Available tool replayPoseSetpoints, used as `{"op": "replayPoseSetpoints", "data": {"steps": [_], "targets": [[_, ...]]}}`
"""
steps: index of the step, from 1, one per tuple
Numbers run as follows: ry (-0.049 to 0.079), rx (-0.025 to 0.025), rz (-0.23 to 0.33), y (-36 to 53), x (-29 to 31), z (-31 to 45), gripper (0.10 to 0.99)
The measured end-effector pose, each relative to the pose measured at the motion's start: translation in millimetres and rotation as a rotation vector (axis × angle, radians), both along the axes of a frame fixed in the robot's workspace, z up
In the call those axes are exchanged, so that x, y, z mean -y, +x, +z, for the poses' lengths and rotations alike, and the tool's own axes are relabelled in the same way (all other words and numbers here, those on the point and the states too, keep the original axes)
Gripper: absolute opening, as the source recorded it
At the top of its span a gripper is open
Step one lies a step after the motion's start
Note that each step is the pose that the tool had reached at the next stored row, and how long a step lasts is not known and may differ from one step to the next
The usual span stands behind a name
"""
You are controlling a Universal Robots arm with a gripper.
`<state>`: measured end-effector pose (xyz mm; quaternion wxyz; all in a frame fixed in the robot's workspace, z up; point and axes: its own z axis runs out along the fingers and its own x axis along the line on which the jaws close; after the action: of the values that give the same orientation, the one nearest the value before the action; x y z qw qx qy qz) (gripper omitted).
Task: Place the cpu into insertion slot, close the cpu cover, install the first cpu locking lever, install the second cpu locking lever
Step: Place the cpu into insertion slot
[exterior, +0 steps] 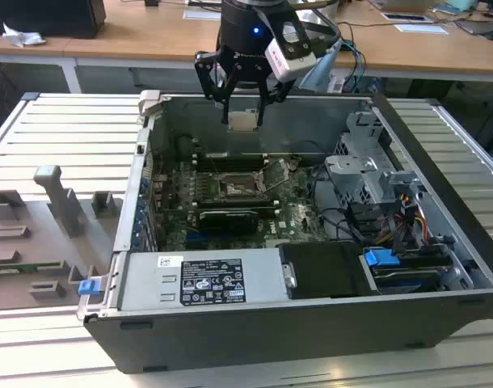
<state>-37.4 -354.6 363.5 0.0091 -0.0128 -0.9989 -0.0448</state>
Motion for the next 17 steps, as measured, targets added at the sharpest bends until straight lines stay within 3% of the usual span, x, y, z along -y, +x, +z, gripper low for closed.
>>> {"op": "replayPoseSetpoints", "data": {"steps": [17], "targets": [[0.0, 0.0, -0.158, 0.0, 0.0, 0.0, 0.541]]}}
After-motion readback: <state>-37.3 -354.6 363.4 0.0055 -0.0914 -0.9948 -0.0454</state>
